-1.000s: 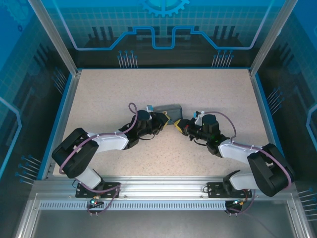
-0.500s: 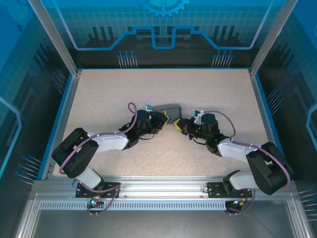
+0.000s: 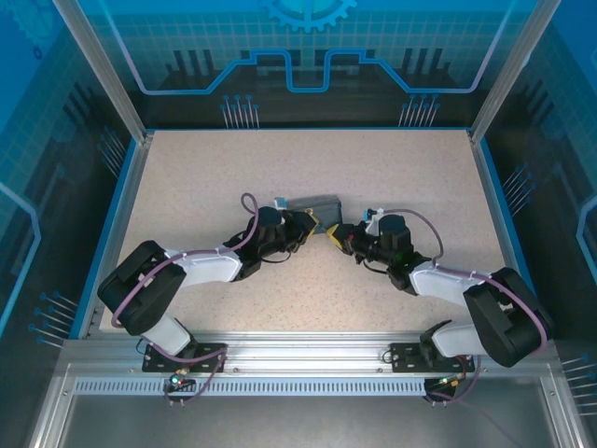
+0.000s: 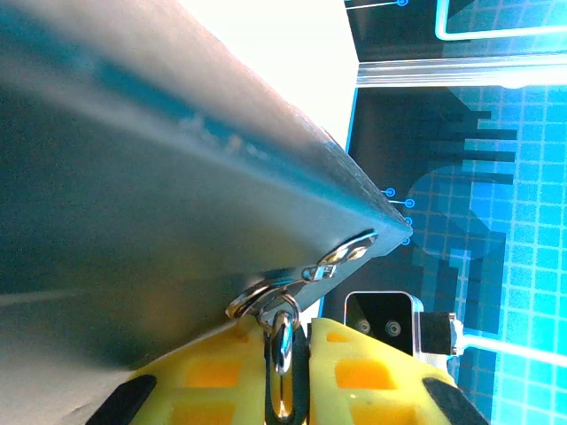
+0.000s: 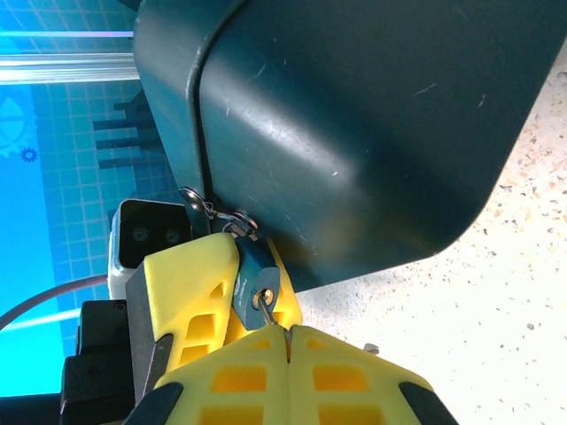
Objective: Unlock the padlock with the key
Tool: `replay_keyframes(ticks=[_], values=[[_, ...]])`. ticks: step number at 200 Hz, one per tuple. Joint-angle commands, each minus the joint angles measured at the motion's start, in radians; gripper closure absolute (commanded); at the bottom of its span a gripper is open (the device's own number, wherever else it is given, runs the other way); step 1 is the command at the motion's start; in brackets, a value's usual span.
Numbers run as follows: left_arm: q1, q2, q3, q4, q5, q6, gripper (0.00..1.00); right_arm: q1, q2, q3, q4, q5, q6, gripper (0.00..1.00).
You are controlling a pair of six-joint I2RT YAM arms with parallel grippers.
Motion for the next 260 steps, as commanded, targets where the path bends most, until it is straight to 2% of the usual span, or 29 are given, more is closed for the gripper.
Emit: replay_keyframes(ticks=[1, 260], values=[[-0.001, 0.005, 0.01, 0.06, -0.003, 0.001, 1.0, 0.018, -0.022, -0.02, 0.019, 0.031, 0.007, 1.0], [-0.008, 0.009, 0.007, 0.074, -0.005, -0.005, 1.0, 0.023, 0.061, 0.045, 0.057, 0.032, 0.013, 1.0]])
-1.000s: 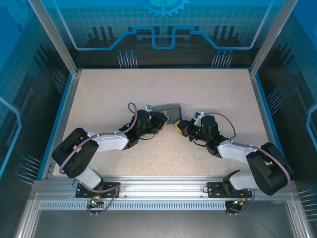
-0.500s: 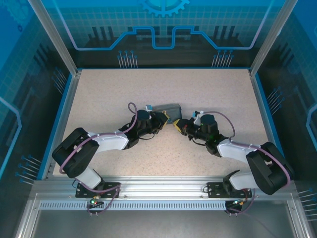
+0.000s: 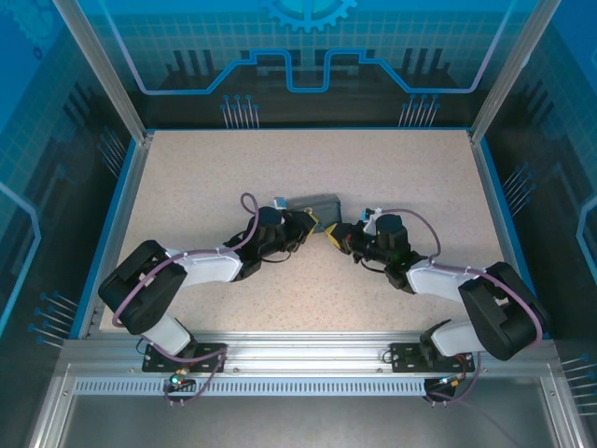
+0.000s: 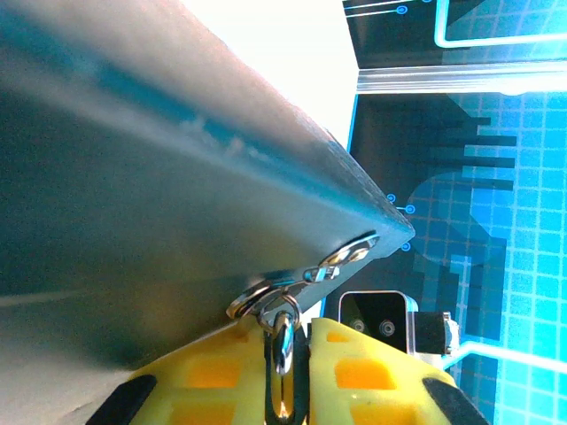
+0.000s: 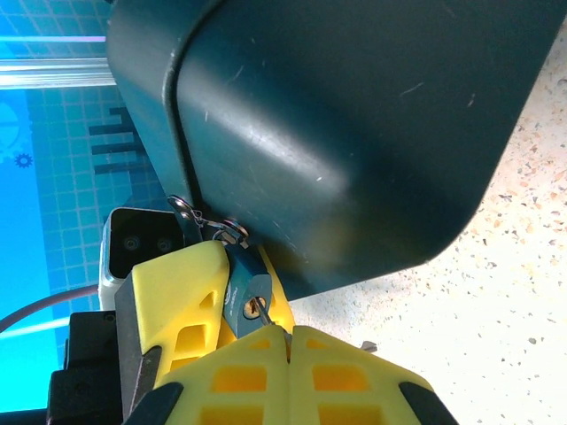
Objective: Unlock the padlock with the key
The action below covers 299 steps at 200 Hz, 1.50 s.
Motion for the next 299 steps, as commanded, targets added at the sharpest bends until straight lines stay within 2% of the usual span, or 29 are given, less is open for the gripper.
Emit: replay_keyframes(ticks=[1, 87, 234, 299], values=[[-0.007, 0.003, 0.006, 0.068, 0.01, -0.005, 1.0, 0.012, 0.018, 0.032, 0.032, 0.017, 0.009, 1.0], [-0.009, -0.009, -0.007, 0.075, 0.009, -0.01, 1.0, 0.01, 0.063, 0.032, 0.061, 0.038, 0.016, 1.0], [-0.008, -0.022, -0.014, 0.068, -0.004, -0.007, 1.0, 0.002, 0.05, 0.0, 0.044, 0.069, 0.02, 1.0], [-0.01, -0.015, -0.015, 0.072, -0.009, -0.009, 1.0, 0.064, 0.041, 0.05, 0.023, 0.123, 0.07, 1.0]])
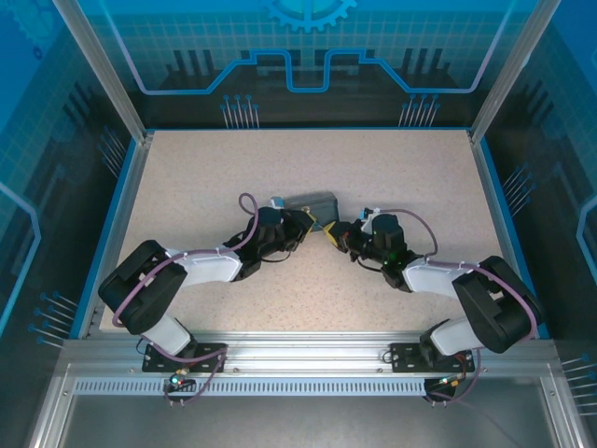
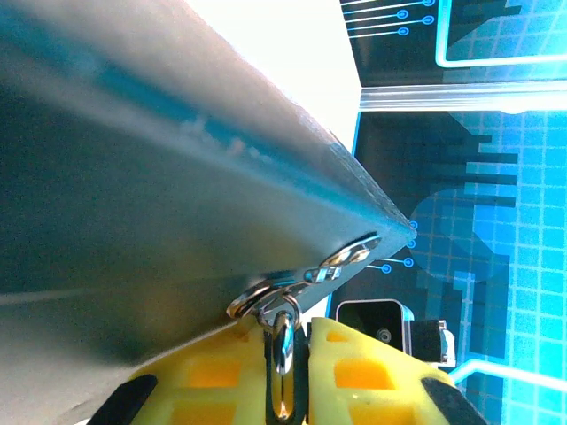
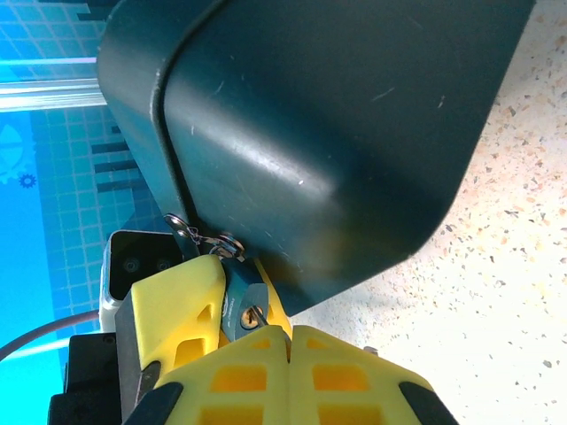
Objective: Unlock the padlock with the key
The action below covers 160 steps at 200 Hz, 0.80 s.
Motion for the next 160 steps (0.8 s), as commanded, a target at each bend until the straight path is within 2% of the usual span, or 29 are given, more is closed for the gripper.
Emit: replay_keyframes(ticks=[1, 80, 160], values=[[-0.012, -0.015, -0.009, 0.072, 0.029, -0.007, 1.0, 0.038, -0.004, 0.04, -0.021, 0.064, 0.028, 1.0], [-0.014, -0.005, -0.002, 0.076, 0.037, -0.011, 1.0, 0.082, 0.004, 0.088, -0.038, 0.083, 0.053, 1.0], [-0.018, -0.001, 0.006, 0.071, 0.039, -0.01, 1.0, 0.104, 0.079, 0.106, 0.036, 0.068, 0.087, 1.0]])
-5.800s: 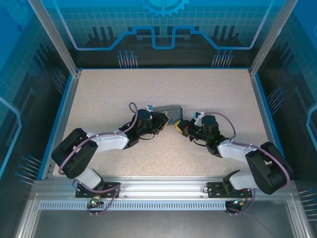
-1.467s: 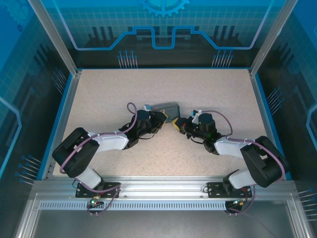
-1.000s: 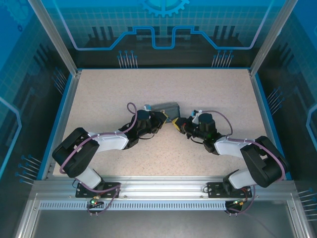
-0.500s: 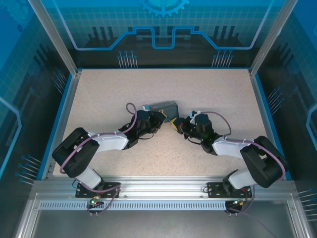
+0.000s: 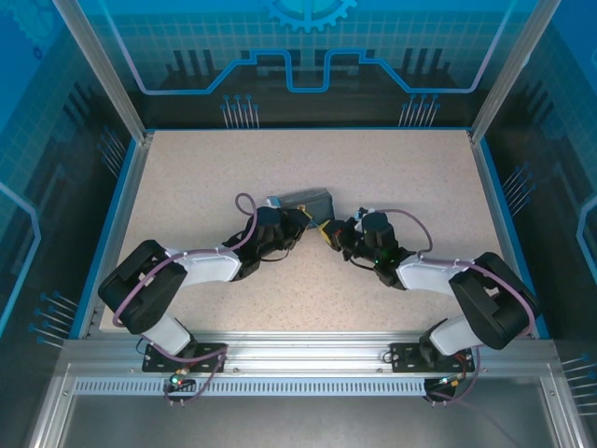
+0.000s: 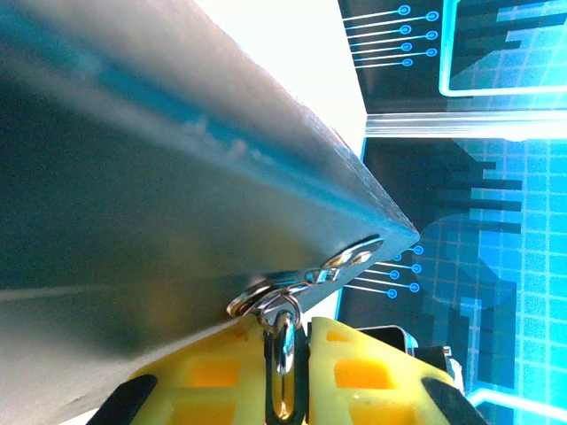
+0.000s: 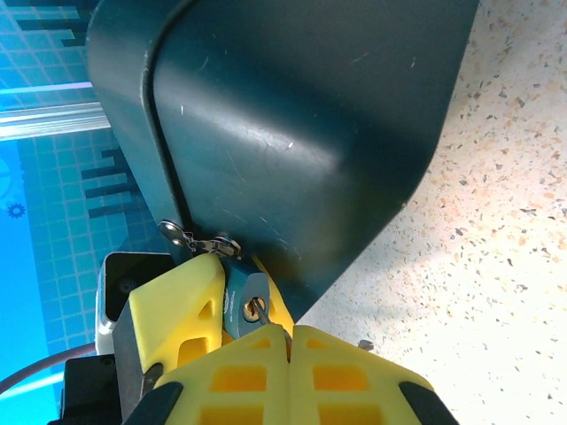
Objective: Unlock the padlock with the key
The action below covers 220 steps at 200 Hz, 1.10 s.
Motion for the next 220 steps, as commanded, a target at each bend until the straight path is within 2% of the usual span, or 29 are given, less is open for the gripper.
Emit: replay_keyframes(ticks=[1, 83, 156, 220], values=[[-0.027, -0.001, 0.009, 0.073, 0.089, -0.009, 1.0, 0.042, 0.047, 0.047, 0.09, -0.029, 0.025, 1.0], [-0.028, -0.006, -0.011, 0.136, 0.09, -0.064, 1.0, 0.05, 0.078, 0.033, 0.121, -0.038, -0.018, 1.0], [-0.029, -0.007, -0.028, 0.193, 0.095, -0.106, 1.0, 0.05, 0.185, -0.01, 0.385, -0.04, -0.014, 1.0], [-0.028, -0.043, -0.03, 0.101, 0.094, -0.03, 1.0, 0.01, 0.102, 0.006, 0.243, -0.082, -0.057, 1.0]])
